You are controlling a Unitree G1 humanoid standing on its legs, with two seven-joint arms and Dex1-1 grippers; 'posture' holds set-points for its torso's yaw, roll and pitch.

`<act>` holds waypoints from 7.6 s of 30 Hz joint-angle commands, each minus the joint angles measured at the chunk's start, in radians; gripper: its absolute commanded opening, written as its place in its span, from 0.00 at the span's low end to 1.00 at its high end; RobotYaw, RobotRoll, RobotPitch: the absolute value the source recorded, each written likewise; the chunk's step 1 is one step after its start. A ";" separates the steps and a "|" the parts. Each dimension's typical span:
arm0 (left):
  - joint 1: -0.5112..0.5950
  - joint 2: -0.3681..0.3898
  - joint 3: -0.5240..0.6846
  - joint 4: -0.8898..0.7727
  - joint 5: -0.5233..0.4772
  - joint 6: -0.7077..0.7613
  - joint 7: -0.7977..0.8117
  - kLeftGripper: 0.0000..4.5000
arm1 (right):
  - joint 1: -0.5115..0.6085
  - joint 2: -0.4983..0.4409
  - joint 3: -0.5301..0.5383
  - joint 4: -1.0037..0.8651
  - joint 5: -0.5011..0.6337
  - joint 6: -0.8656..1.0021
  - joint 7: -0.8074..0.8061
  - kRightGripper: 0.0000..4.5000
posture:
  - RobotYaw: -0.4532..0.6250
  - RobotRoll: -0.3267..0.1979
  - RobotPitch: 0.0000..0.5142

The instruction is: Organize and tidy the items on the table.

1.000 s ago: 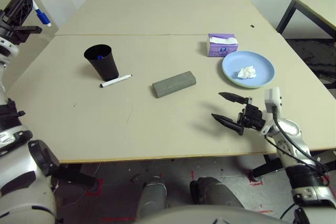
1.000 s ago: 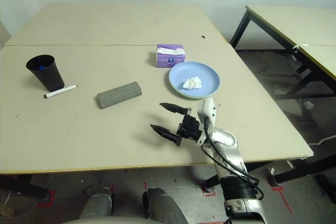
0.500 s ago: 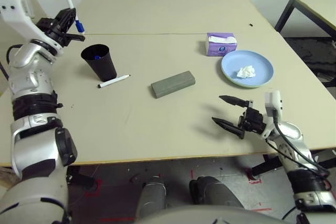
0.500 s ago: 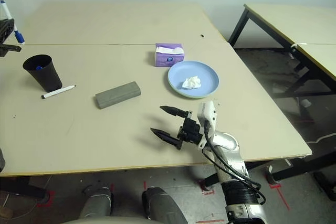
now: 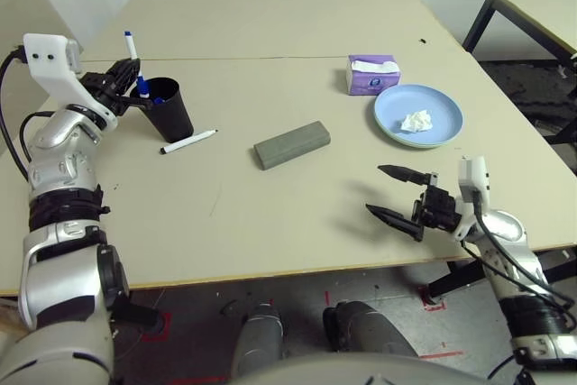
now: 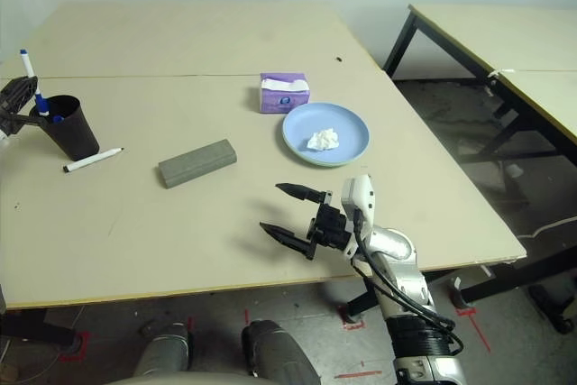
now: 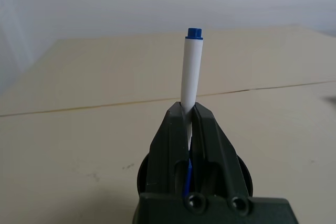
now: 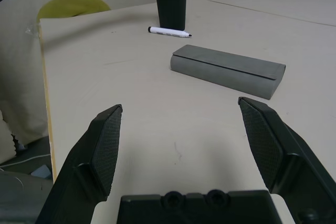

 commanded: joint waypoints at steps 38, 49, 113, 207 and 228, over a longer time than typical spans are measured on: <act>0.222 0.151 -0.123 -0.447 -0.125 0.117 -0.482 0.99 | 0.031 0.000 0.011 -0.061 0.001 0.025 -0.034 1.00 | 0.37 0.62 0.21; 0.490 0.273 -0.242 -0.639 -0.006 0.203 -0.576 0.99 | 0.012 0.013 0.027 -0.032 -0.006 0.013 -0.027 1.00 | 0.38 0.62 0.23; 0.206 0.202 -0.317 -0.286 0.152 0.594 -0.335 0.99 | 0.032 0.011 0.041 -0.061 -0.015 -0.009 -0.043 1.00 | 0.34 0.62 0.19; 0.020 0.067 -0.361 0.074 0.243 0.515 -0.287 0.99 | 0.068 0.016 0.065 -0.092 -0.034 -0.041 -0.085 1.00 | 0.29 0.62 0.15; -0.035 0.004 -0.382 0.200 0.293 0.393 -0.276 0.99 | 0.100 0.015 0.069 -0.116 -0.038 -0.045 -0.093 1.00 | 0.26 0.62 0.13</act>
